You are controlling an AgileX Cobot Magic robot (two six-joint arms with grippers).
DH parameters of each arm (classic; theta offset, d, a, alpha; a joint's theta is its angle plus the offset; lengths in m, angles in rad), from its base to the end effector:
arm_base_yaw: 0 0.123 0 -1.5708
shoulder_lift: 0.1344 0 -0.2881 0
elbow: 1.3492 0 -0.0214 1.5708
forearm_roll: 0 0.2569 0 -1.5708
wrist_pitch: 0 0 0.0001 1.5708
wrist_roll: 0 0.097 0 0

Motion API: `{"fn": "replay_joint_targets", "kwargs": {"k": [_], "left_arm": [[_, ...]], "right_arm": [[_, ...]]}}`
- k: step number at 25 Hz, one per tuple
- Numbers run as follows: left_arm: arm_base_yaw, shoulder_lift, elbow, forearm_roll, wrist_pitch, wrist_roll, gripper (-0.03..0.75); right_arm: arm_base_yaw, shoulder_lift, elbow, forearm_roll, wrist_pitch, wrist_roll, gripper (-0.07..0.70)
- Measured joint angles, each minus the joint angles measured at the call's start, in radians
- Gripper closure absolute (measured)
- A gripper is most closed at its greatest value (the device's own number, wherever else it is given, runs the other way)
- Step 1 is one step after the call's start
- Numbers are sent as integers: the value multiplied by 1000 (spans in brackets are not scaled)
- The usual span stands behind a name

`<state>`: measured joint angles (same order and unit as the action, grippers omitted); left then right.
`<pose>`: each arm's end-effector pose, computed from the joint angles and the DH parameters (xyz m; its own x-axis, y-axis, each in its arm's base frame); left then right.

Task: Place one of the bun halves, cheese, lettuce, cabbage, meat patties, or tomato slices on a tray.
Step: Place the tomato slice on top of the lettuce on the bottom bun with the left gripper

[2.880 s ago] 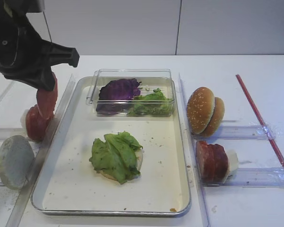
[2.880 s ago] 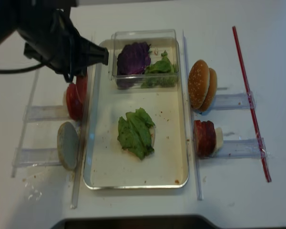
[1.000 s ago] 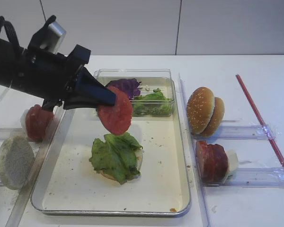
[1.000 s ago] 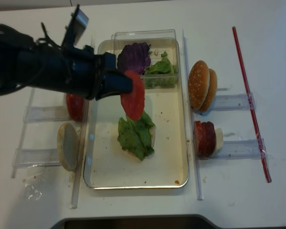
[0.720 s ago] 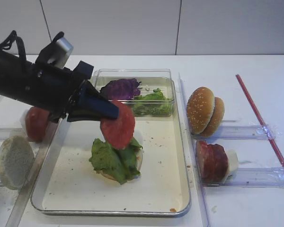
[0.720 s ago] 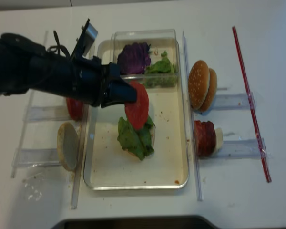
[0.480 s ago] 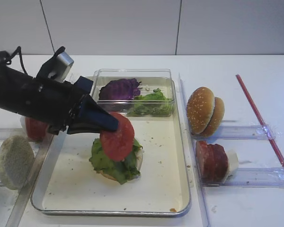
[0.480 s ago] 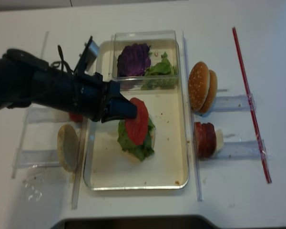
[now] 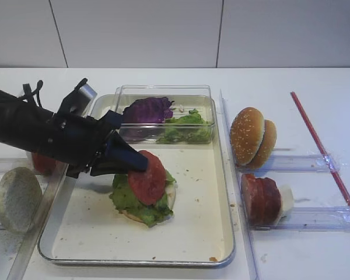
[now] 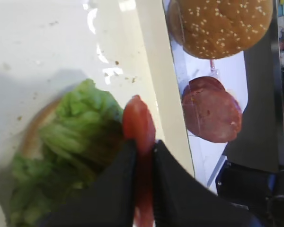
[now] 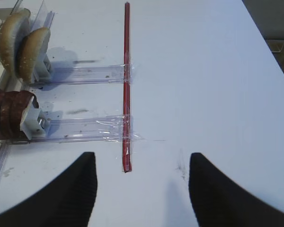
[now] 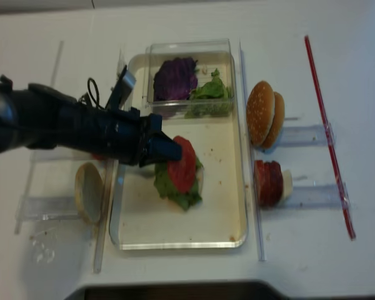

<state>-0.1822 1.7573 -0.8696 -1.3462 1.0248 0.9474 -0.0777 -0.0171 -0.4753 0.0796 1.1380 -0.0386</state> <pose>0.2871 -0.1351 0.1780 -0.9688 0.0618 -0.2401 0.2378 0.5063 -0.8289 -0.0003 0.0070 0.2641 -0.5273 0.0359 -0.8489 0.0136 0.9993 0.0338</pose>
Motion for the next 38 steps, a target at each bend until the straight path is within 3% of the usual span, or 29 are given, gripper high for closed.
{"fn": "replay_joint_targets", "kwargs": {"k": [20, 23, 29, 33, 38], "left_arm": [[0, 9, 0, 3, -25, 11, 657], [0, 9, 0, 3, -17, 11, 594], [0, 9, 0, 3, -10, 11, 339], [0, 9, 0, 3, -5, 11, 288], [0, 9, 0, 3, -1, 11, 284]], "right_arm": [[0, 0, 1, 0, 0, 0, 187], [0, 0, 1, 0, 0, 0, 187], [0, 0, 1, 0, 0, 0, 187], [0, 0, 1, 0, 0, 0, 187], [0, 0, 1, 0, 0, 0, 187]]}}
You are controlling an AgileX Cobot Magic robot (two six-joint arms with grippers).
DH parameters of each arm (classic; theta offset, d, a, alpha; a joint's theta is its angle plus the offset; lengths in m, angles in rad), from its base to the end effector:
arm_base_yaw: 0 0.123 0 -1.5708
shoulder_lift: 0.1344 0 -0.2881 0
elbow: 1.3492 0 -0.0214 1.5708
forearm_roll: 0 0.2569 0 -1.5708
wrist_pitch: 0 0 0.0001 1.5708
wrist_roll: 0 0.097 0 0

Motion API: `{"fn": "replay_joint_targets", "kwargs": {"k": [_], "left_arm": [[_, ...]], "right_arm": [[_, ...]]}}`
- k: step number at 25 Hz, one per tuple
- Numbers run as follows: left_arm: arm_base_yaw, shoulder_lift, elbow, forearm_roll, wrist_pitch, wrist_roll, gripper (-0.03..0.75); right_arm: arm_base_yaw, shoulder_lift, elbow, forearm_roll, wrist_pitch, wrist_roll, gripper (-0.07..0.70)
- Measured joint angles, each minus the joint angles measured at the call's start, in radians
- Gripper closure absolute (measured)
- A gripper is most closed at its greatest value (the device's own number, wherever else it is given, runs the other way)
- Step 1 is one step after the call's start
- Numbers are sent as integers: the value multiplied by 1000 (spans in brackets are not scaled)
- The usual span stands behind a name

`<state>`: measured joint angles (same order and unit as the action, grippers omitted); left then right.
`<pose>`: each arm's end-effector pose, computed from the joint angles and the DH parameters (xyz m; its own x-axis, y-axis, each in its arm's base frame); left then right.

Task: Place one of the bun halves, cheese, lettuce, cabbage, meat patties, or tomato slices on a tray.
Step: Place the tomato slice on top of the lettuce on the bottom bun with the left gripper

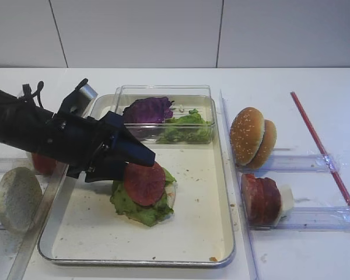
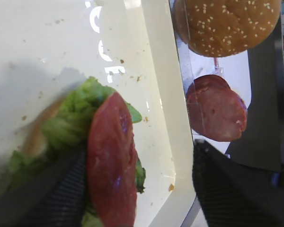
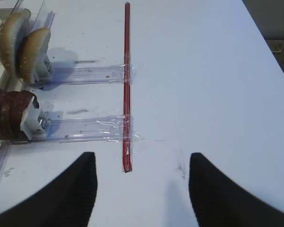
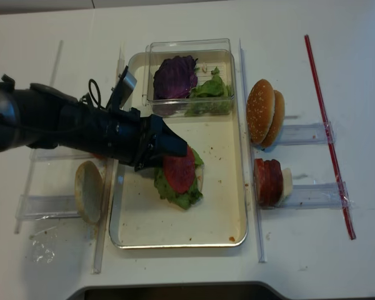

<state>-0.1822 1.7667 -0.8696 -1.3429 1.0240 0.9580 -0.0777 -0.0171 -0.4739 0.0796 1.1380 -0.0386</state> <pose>0.2875 -0.1351 0.1749 -0.9682 0.0701 -0.2403 0.2419 0.5089 -0.8262 -0.0001 0.0070 0.2637 -0.5285 0.0360 -0.8482 0.0137 0.9993 0.0339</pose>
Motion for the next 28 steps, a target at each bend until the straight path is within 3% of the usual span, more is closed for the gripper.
{"fn": "replay_joint_targets", "kwargs": {"k": [8, 14, 22, 28], "left_arm": [[0, -2, 0, 4, -2, 0, 281], [0, -79, 0, 66, -59, -26, 281], [0, -120, -58, 219, -65, -131, 281], [0, -128, -180, 431, -44, -299, 281]], "right_arm": [[0, 0, 0, -2, 0, 1, 187], [0, 0, 0, -2, 0, 5, 187], [0, 0, 0, -2, 0, 15, 187], [0, 0, 0, -2, 2, 15, 187]]}}
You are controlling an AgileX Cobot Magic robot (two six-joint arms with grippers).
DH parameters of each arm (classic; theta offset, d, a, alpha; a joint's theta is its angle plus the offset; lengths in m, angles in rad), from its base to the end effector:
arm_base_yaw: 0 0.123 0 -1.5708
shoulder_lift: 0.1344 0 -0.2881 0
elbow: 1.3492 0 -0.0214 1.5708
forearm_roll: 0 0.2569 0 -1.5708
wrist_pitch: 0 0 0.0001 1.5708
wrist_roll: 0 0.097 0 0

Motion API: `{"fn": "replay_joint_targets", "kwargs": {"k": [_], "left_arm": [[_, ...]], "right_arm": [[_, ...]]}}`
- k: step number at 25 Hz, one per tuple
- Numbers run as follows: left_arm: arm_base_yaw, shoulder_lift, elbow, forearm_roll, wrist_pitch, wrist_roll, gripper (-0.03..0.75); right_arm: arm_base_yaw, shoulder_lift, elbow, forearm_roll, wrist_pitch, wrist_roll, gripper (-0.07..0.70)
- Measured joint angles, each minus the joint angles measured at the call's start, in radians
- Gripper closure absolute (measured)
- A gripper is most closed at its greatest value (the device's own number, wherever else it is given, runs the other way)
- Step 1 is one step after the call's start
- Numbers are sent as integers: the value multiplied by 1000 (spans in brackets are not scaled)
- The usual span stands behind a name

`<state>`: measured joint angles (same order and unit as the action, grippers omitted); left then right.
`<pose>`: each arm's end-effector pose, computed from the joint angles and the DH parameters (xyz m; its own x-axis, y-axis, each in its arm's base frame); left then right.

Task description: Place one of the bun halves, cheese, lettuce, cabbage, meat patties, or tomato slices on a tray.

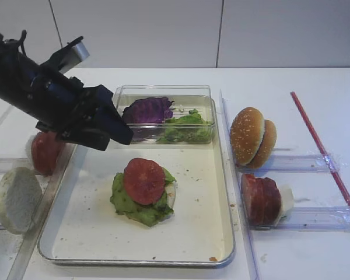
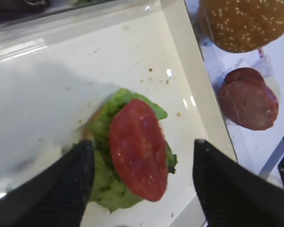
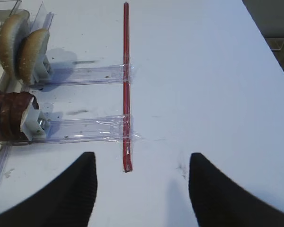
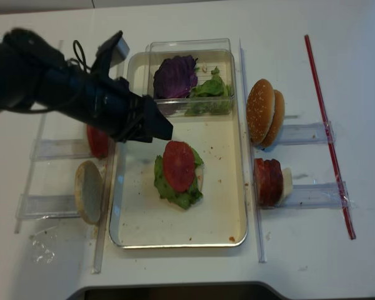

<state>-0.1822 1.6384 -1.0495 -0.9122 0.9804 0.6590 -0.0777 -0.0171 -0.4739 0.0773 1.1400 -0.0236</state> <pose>0.3001 -0.1201 0.2313 -0.9179 0.1962 -0.3449 0.3781 0.6965 -0.6099 -0.0003 0.0068 0.2635 -0.5300 0.0500 -0.8465 0.0228 0.9987 0.0447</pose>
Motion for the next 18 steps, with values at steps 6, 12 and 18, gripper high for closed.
{"fn": "replay_joint_targets", "kwargs": {"k": [6, 12, 18], "left_arm": [[0, 0, -120, 176, 50, -129, 281], [0, 0, -224, 296, 103, -221, 279], [0, 0, -290, 389, 143, -288, 279]], "right_arm": [[0, 0, 0, 0, 0, 0, 187], [0, 0, 0, 0, 0, 0, 187], [0, 0, 0, 0, 0, 0, 187]]}}
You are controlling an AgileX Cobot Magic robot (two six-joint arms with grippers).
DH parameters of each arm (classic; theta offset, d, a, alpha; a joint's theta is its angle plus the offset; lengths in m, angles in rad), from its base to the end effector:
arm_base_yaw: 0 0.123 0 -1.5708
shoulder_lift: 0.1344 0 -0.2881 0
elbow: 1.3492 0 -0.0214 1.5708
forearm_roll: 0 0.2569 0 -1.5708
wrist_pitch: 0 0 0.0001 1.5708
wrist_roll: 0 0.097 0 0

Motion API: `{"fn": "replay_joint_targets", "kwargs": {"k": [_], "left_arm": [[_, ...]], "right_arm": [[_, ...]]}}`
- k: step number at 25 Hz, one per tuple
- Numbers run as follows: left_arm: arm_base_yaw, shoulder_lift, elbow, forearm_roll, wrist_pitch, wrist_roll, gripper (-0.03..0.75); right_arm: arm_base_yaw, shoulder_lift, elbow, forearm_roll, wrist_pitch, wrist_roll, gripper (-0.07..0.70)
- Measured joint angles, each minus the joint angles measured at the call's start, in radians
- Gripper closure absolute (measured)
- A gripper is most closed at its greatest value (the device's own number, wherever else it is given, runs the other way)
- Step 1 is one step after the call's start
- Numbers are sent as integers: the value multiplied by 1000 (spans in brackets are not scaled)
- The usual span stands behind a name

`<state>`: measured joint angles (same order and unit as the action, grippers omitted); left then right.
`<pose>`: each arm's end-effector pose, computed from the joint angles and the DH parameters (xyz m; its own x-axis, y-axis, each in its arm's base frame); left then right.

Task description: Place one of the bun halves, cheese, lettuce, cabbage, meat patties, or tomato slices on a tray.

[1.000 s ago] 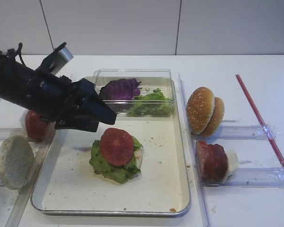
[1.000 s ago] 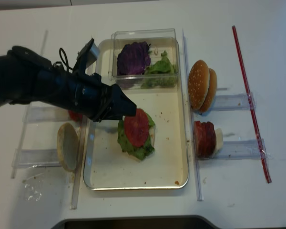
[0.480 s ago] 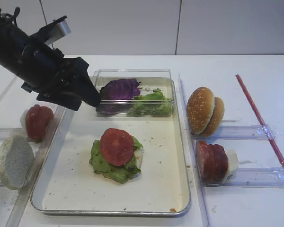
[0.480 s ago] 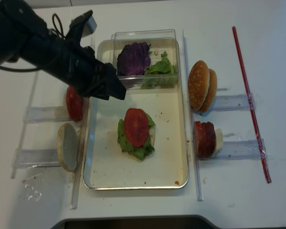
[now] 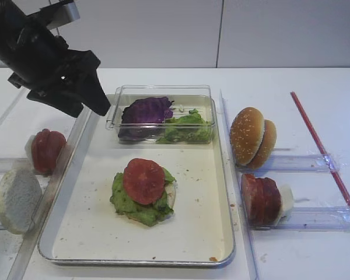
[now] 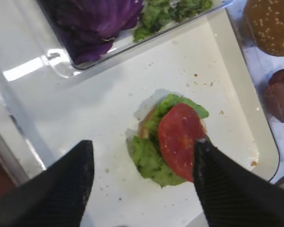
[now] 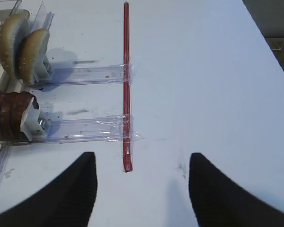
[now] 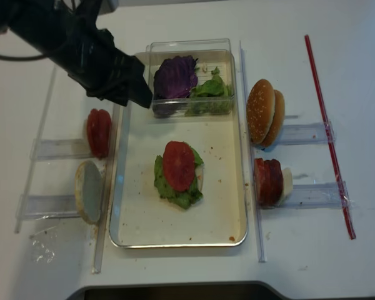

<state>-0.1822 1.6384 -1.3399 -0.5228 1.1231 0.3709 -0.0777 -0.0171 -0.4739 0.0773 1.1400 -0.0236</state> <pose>0.3250 -0.1043 0.2894 -0.8969 0.2797 -0.3425 0.4067 0.8258 -0.3906 -0.0003 0.0068 0.2635 -0.5300 0.0500 -0.8465 0.0228 0.9987 0.0447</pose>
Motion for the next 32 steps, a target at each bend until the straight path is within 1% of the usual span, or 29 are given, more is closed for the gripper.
{"fn": "replay_joint_targets", "kwargs": {"k": [6, 9, 12, 17, 25, 32], "left_arm": [[0, 0, -47, 126, 50, -76, 279], [0, 0, -63, 184, 63, -113, 279], [0, 0, -67, 244, 72, -142, 280], [0, -2, -67, 360, 100, -188, 280], [0, -60, -67, 523, 106, -269, 280], [0, -162, -67, 541, 114, -292, 280]], "right_arm": [[0, 0, 0, 0, 0, 0, 187], [0, 0, 0, 0, 0, 0, 187], [0, 0, 0, 0, 0, 0, 187], [0, 0, 0, 0, 0, 0, 187], [0, 0, 0, 0, 0, 0, 187], [0, 0, 0, 0, 0, 0, 187]]}}
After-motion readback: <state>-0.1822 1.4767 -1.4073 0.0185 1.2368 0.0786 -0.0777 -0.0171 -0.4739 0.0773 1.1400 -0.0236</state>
